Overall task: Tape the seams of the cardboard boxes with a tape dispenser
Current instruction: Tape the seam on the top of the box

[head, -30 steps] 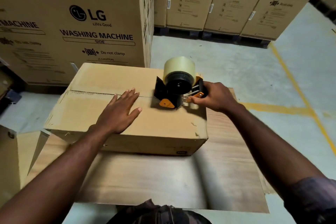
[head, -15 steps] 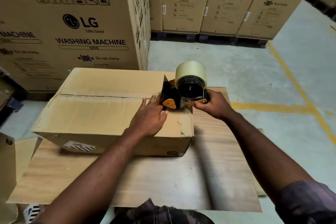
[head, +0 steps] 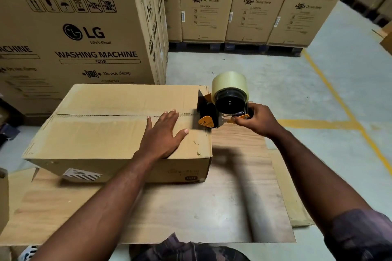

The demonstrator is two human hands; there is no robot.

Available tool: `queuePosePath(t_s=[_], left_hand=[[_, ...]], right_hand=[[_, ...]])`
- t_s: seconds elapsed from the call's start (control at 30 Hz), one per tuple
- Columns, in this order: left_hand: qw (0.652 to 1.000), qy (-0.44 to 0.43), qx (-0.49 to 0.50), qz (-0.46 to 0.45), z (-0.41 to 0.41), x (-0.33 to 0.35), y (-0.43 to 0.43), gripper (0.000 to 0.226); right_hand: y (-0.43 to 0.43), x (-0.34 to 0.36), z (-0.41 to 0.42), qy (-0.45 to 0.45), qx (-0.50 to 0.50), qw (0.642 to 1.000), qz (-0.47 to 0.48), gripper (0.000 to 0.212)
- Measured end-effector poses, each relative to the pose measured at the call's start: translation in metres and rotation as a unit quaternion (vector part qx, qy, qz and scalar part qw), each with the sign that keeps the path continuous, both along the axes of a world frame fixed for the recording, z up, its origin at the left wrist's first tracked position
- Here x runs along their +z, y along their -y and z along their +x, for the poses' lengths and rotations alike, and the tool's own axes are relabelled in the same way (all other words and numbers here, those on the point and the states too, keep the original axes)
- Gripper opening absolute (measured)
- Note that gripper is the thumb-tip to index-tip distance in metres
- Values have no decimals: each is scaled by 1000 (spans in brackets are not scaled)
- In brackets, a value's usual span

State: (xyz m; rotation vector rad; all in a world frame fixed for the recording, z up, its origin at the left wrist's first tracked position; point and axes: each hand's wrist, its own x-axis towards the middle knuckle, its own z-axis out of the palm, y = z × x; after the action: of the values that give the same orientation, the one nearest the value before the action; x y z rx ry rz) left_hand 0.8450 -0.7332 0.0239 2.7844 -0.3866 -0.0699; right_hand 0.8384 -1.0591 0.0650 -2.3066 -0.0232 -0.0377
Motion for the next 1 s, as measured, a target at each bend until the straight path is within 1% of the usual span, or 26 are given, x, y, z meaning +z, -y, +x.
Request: queuePosePath(t_s=[0.2, 0.33, 0.37, 0.43, 0.5, 0.53, 0.6, 0.7, 0.77, 0.83, 0.93, 1.0], left_hand=[[1000, -7, 12, -13, -4, 5, 6, 75], [999, -15, 28, -15, -4, 9, 9, 75], [999, -23, 37, -6, -4, 12, 14, 78], [998, -45, 38, 24, -5, 17, 32, 92], [998, -60, 1, 35, -9, 18, 56, 103], [997, -60, -24, 37, -11, 16, 68, 103], [996, -38, -61, 48, -11, 10, 84, 98], [996, -6, -72, 53, -8, 4, 87, 84], [996, -8, -75, 37, -6, 3, 86, 76], [997, -4, -71, 27, -8, 3, 85, 79], [998, -5, -58, 29, -10, 2, 86, 93], [998, -10, -55, 40, -11, 3, 87, 94]], right_hand=[[20, 5, 2, 1, 3, 1000, -19, 17], [26, 5, 0, -22, 11, 999, -30, 16], [24, 4, 0, -24, 15, 999, -34, 17], [19, 2, 2, -24, 25, 999, -39, 20], [18, 1, 3, -28, 26, 999, -37, 22], [18, 2, 3, -29, 26, 999, -35, 22], [18, 2, 2, -30, 27, 998, -37, 23], [19, -2, -1, -31, 16, 999, -31, 21], [20, -5, -2, -32, 8, 999, -23, 20], [23, -5, -3, -35, 4, 999, -18, 19], [38, -2, -6, -41, 9, 999, -27, 23], [53, -6, -9, -52, 3, 998, -37, 23]])
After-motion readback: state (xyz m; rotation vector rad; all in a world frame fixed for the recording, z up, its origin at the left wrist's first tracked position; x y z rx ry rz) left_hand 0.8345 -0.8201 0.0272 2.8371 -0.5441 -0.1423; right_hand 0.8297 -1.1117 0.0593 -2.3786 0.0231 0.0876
